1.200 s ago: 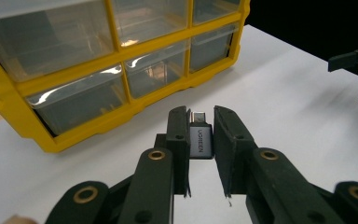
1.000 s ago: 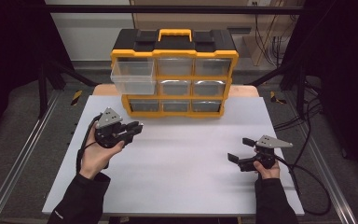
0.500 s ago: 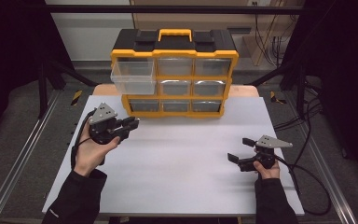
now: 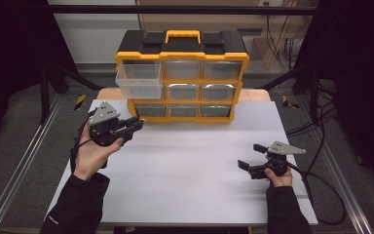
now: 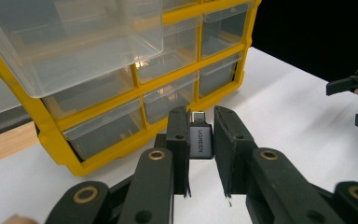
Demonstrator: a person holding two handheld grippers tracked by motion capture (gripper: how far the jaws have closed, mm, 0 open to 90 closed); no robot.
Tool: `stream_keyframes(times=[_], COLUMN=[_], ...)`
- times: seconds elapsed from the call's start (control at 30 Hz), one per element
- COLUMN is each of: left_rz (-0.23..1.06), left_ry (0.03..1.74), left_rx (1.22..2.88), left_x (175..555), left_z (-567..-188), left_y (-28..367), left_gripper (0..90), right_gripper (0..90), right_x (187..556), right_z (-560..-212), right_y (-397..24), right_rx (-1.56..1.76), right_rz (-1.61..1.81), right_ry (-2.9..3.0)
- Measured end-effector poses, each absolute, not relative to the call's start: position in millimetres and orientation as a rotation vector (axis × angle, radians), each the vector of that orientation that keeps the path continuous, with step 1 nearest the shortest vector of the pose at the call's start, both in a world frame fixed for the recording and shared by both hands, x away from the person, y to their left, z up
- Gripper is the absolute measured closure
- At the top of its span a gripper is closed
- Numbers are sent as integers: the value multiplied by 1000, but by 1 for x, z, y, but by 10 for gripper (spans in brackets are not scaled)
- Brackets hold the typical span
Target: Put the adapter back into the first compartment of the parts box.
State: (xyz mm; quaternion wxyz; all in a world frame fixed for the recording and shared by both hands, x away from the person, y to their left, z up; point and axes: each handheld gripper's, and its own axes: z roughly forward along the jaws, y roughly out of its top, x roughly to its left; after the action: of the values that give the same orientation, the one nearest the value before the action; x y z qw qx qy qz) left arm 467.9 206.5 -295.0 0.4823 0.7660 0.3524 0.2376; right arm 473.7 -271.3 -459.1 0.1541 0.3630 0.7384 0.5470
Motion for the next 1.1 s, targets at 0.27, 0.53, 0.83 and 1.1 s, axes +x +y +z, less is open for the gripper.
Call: stream_keyframes(times=[0.27, 0.53, 0.83, 1.1], left_rz=[598, 613, 620, 621], left_ry=[851, 845, 842, 848], left_rx=[1859, 1856, 1850, 1833], left_x=[468, 468, 469, 471], left_z=[-284, -275, -265, -258], left_y=[209, 210, 210, 212], left_gripper=[760, 760, 760, 760], right_gripper=[5, 5, 5, 5], right_x=[474, 474, 474, 474], right_z=[-459, -459, -459, -459], right_y=[-271, -271, -271, -271], right_rx=[1041, 1041, 1042, 1041], right_rz=[1567, 1568, 1568, 1569], right_ry=[2118, 2117, 2116, 2117])
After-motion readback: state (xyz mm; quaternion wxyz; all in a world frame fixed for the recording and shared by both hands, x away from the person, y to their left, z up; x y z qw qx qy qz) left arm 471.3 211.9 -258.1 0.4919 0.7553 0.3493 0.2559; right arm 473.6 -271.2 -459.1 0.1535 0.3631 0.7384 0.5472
